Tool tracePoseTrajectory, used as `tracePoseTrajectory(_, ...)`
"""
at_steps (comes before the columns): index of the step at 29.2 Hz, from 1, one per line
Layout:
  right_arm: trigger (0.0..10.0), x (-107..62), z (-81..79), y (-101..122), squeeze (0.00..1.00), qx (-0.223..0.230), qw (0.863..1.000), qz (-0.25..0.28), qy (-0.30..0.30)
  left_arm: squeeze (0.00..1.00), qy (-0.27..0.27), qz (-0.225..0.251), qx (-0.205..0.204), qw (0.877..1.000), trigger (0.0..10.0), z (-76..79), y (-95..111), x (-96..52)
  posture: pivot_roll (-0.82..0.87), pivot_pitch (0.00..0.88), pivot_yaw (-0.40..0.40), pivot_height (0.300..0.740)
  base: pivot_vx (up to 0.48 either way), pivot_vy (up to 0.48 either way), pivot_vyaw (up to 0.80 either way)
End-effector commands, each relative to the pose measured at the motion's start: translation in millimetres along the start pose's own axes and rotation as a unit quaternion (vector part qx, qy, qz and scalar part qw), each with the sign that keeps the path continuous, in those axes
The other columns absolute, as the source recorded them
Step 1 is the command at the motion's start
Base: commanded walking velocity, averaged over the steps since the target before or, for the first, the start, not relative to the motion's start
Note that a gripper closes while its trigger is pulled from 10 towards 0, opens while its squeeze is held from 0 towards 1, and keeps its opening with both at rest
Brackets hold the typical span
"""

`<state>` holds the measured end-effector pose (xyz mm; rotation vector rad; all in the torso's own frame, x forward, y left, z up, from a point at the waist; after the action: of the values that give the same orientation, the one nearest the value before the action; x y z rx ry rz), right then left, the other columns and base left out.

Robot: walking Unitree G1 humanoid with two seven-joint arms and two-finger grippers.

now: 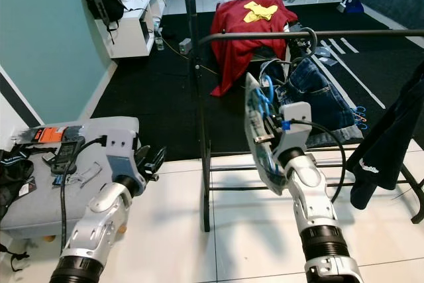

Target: Hang hanger

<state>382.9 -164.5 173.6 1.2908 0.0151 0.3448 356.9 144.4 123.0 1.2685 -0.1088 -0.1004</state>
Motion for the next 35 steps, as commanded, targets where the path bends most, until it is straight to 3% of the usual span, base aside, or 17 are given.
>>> tracePoseTrajectory(1,10.0,3.8,-9.9,6,0.00,0.001,1.000,0.007,0.013,0.00,0.000,0.023,-0.005,1.000,10.0,-0.1,11,2.1,-0.08,0.042,0.034,0.740,0.394,0.000,0.00)
tracePoseTrajectory(6,10.0,3.8,-8.8,10,0.00,-0.011,1.000,0.019,0.001,0.00,-0.011,0.029,0.001,1.000,10.0,2.4,15,2.9,-0.08,0.043,0.037,0.740,0.480,0.000,0.69)
tracePoseTrajectory(11,10.0,3.1,-2.4,11,0.00,-0.006,1.000,0.022,-0.012,0.00,-0.011,0.030,0.001,0.999,10.0,2.5,16,2.5,-0.08,0.047,0.040,0.740,0.480,0.000,0.00)
tracePoseTrajectory(14,10.0,1.3,10.7,11,0.00,-0.019,0.999,0.017,-0.039,0.00,-0.016,0.031,0.000,0.999,10.0,4.2,17,2.5,-0.08,0.048,0.040,0.740,0.480,0.000,0.00)
tracePoseTrajectory(19,10.0,-1.4,29.2,11,0.00,-0.027,0.995,0.009,-0.092,0.00,-0.039,0.040,-0.003,0.998,10.0,12.4,21,3.6,-0.08,0.044,0.042,0.740,0.000,0.000,0.00)
tracePoseTrajectory(28,10.0,-4.0,33.9,9,0.00,-0.019,0.993,0.004,-0.114,0.00,-0.057,0.030,-0.004,0.998,10.0,17.0,18,4.1,-0.08,0.045,0.051,0.740,0.000,0.000,0.00)
tracePoseTrajectory(35,10.0,-3.8,41.1,6,0.00,0.014,0.992,-0.008,-0.129,0.00,-0.071,0.025,-0.008,0.997,10.0,20.6,17,4.6,-0.08,0.048,0.055,0.740,0.000,0.000,0.00)
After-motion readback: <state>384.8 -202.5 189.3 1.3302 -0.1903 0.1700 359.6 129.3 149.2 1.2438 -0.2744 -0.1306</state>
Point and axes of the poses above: a point about 5 cm out from each wrist's last joint towards the gripper, its own x axis pointing out of the wrist towards the gripper, its own y axis along the axis of the wrist's last joint, z = x × y, the point moved 4 cm from there along x, pointing out of the wrist towards the gripper, and after that the axes turned 13 degrees about -x, right-handed, at the moved point
